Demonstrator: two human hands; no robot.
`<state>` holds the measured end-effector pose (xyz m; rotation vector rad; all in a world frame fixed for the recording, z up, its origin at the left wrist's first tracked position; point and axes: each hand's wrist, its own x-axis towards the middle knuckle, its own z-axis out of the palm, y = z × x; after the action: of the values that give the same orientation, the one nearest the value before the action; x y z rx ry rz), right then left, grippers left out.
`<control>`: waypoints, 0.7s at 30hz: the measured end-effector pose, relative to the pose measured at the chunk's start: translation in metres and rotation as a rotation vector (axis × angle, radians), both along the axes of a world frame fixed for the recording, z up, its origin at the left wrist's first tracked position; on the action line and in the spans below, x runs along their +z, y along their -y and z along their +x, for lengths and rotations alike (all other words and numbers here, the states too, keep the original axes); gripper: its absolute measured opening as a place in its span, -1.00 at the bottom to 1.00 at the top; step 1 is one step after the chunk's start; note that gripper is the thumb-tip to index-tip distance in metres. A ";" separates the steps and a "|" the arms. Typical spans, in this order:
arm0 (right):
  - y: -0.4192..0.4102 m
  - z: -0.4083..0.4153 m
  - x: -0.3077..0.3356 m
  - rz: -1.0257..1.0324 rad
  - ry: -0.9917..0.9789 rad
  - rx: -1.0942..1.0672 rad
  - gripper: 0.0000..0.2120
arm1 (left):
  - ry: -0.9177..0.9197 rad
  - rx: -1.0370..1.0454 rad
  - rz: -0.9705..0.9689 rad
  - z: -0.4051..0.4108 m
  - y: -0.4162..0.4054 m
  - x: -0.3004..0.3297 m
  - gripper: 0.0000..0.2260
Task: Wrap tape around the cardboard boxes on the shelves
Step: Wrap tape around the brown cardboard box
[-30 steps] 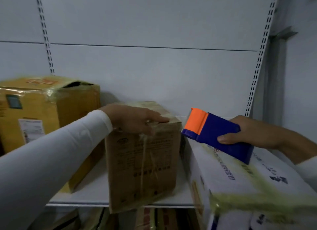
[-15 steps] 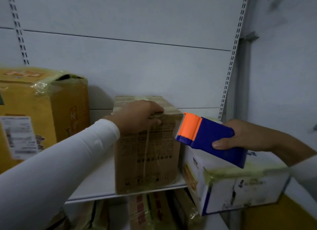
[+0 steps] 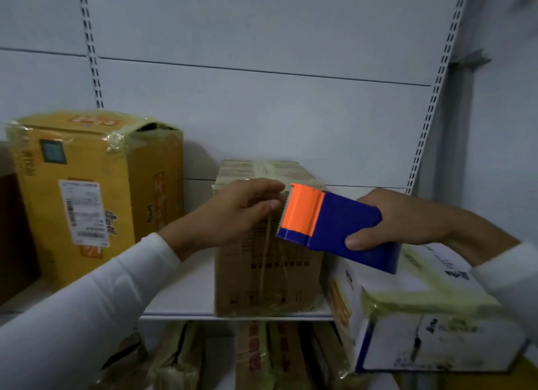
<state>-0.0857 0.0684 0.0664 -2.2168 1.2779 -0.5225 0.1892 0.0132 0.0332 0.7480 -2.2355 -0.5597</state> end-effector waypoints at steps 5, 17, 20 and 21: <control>0.007 0.014 0.000 0.013 -0.052 0.092 -0.52 | -0.126 -0.164 0.263 0.009 -0.005 -0.012 -0.77; 0.015 0.023 -0.001 0.219 -0.126 0.153 -0.70 | -0.121 -0.065 0.127 0.022 -0.009 -0.005 -0.87; 0.015 0.024 -0.002 0.278 -0.159 0.161 -0.67 | -0.096 -0.036 0.086 0.022 -0.009 -0.009 -0.87; 0.016 0.024 -0.004 0.292 -0.160 0.164 -0.68 | -0.082 -0.028 0.073 0.022 -0.009 -0.011 -0.88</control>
<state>-0.0614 0.0528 0.0621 -2.1221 1.1530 -0.0893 0.2117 0.0221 0.0222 0.7184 -2.1624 -0.6762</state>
